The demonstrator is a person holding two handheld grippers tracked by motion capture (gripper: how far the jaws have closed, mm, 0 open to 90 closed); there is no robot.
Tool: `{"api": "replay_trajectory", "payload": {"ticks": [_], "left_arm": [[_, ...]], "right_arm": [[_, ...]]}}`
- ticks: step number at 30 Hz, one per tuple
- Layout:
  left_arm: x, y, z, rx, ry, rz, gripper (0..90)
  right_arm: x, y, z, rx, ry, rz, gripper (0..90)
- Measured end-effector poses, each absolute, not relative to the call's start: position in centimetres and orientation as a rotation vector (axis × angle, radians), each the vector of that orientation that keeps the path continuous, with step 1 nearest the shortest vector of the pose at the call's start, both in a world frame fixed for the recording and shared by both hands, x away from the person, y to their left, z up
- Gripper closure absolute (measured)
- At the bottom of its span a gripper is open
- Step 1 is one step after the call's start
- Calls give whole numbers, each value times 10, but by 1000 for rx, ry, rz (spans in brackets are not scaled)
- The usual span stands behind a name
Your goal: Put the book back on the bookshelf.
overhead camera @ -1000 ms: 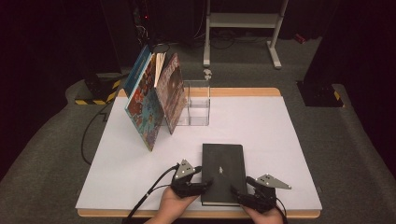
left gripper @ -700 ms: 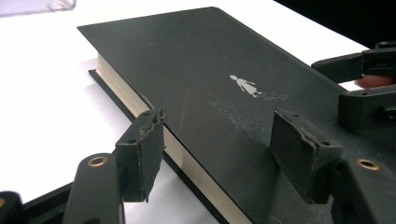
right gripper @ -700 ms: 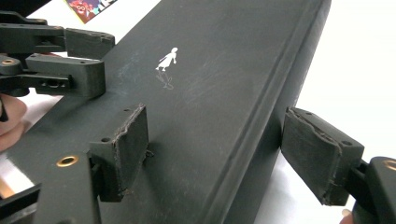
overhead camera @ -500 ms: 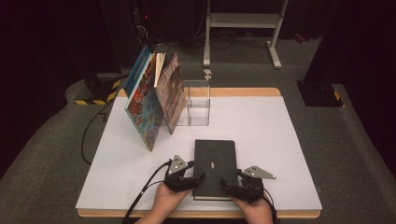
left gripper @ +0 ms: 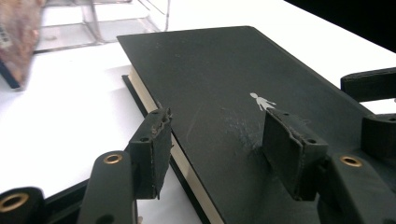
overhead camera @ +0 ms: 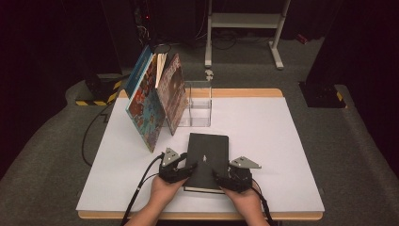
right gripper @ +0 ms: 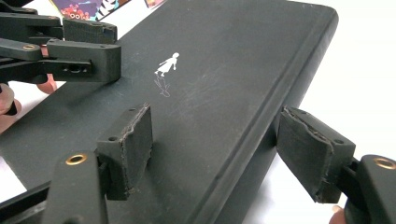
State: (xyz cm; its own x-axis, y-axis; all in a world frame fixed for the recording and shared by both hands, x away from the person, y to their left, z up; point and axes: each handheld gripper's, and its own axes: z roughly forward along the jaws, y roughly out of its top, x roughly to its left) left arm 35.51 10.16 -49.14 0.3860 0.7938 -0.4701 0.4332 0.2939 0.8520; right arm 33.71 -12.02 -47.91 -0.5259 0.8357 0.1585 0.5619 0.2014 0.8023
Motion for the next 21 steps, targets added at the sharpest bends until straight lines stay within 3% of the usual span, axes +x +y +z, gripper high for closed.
{"api": "replay_trajectory", "payload": {"ticks": [6,12,21], "left_arm": [[355,107,-492,1332,1231,316,439],[351,108,-493,1315,1229,305,441],[347,107,-495,1316,1213,326,440]], "right_arm": [[344,-128,-480,1327,2176,1282,344],[323,-134,-481,1259,2222,1312,261],[289,-148,-489,1203,2280,1329,240]]}}
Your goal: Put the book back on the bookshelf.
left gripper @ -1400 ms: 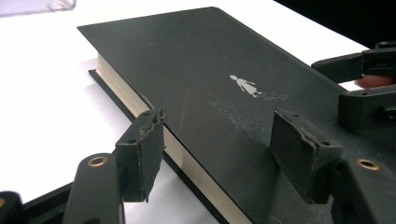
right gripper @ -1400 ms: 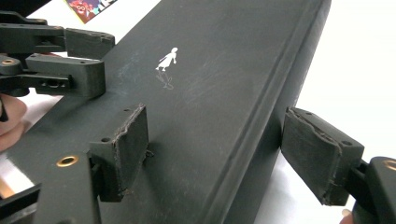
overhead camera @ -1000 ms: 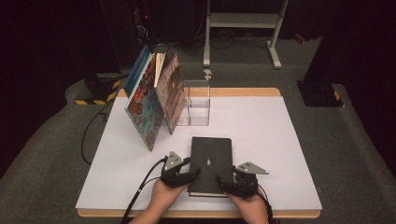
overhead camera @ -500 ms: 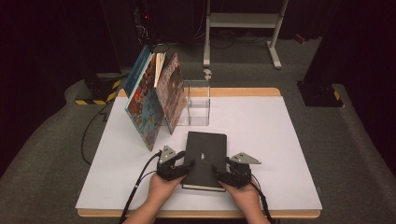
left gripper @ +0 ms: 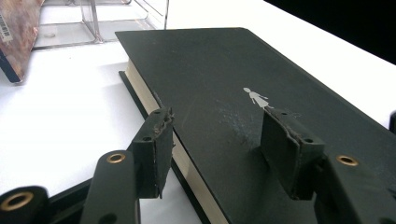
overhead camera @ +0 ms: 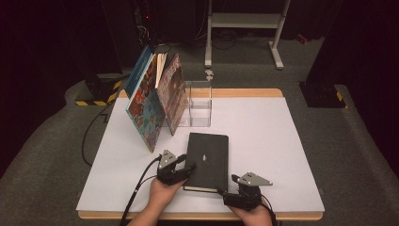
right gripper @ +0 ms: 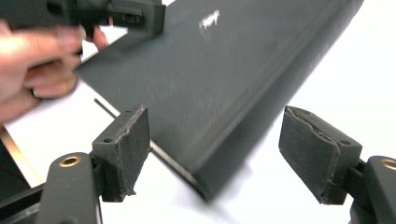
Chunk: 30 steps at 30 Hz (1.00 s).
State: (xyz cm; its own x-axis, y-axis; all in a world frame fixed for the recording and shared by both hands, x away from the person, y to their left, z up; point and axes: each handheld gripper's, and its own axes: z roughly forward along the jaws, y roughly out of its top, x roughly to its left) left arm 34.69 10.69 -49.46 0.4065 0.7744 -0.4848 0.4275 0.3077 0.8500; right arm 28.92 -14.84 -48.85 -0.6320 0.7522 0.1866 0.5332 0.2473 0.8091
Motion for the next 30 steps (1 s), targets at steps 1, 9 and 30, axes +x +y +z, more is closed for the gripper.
{"api": "replay_trajectory", "payload": {"ticks": [1,9,30], "left_arm": [[347,107,-495,1315,1213,326,440],[347,106,-495,1305,1220,321,436],[350,107,-495,1293,1243,326,373]], "right_arm": [[288,-149,-490,1199,2281,1329,247],[289,-148,-490,1159,2265,1308,254],[303,-143,-484,1115,2231,1268,344]]}}
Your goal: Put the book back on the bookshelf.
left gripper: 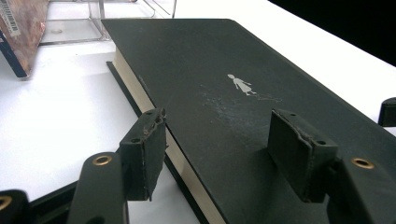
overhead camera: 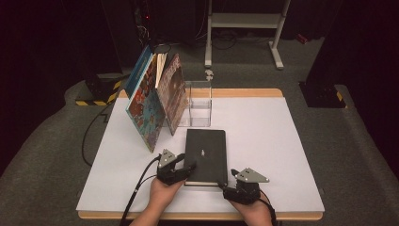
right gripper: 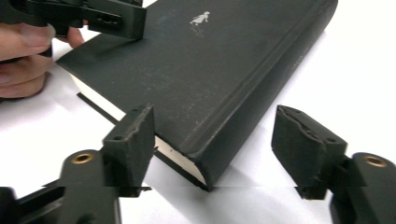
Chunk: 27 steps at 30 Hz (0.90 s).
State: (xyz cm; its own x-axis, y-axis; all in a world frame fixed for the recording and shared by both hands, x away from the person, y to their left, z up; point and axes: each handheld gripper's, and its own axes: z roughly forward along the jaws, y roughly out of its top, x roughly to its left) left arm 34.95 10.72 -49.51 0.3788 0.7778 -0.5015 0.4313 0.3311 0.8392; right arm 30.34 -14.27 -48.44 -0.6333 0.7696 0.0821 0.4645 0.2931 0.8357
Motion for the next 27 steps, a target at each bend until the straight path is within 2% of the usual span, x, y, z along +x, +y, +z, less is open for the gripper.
{"api": "replay_trajectory", "payload": {"ticks": [6,11,17,27], "left_arm": [[349,106,-495,1294,1239,331,367],[350,107,-495,1290,1245,315,358],[358,108,-494,1314,1264,299,274],[374,106,-493,1341,1288,276,158]], "right_arm": [[307,-148,-472,1110,2150,1299,381],[327,-150,-468,1141,2127,1285,378],[337,-153,-469,1158,2098,1291,373],[324,-158,-478,1128,2108,1351,379]]}}
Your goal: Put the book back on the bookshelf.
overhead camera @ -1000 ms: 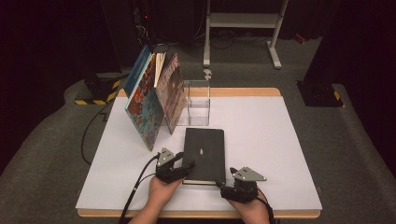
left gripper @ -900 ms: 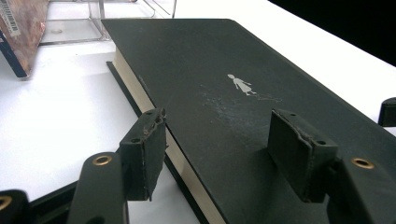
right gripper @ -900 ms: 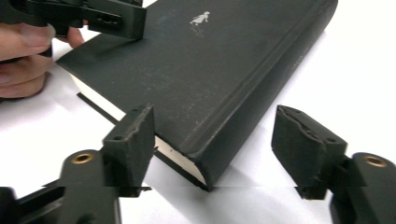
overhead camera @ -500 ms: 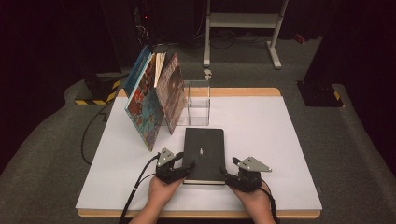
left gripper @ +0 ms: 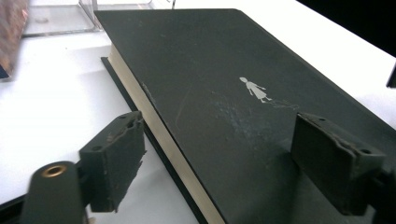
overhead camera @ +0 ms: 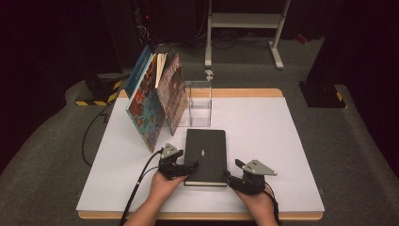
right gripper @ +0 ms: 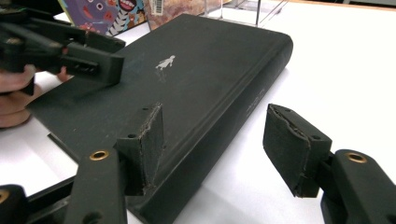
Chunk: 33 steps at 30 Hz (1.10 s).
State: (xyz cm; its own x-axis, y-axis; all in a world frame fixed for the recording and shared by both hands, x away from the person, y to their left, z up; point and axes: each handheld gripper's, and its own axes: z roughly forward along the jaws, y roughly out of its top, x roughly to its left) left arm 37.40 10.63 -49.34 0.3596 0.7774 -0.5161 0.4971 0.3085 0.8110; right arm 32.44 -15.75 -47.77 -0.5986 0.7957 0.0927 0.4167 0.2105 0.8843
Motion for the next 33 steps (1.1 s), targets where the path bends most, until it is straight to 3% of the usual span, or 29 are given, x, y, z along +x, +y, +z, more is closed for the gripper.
{"api": "replay_trajectory", "payload": {"ticks": [11,25,33], "left_arm": [[383,108,-493,1359,1307,200,145],[382,100,-487,1408,1212,264,154],[382,103,-476,1414,1189,293,235]], "right_arm": [[324,-157,-481,1093,2150,1340,381],[323,-149,-485,1106,2188,1345,379],[322,-146,-485,1096,2193,1368,377]]}}
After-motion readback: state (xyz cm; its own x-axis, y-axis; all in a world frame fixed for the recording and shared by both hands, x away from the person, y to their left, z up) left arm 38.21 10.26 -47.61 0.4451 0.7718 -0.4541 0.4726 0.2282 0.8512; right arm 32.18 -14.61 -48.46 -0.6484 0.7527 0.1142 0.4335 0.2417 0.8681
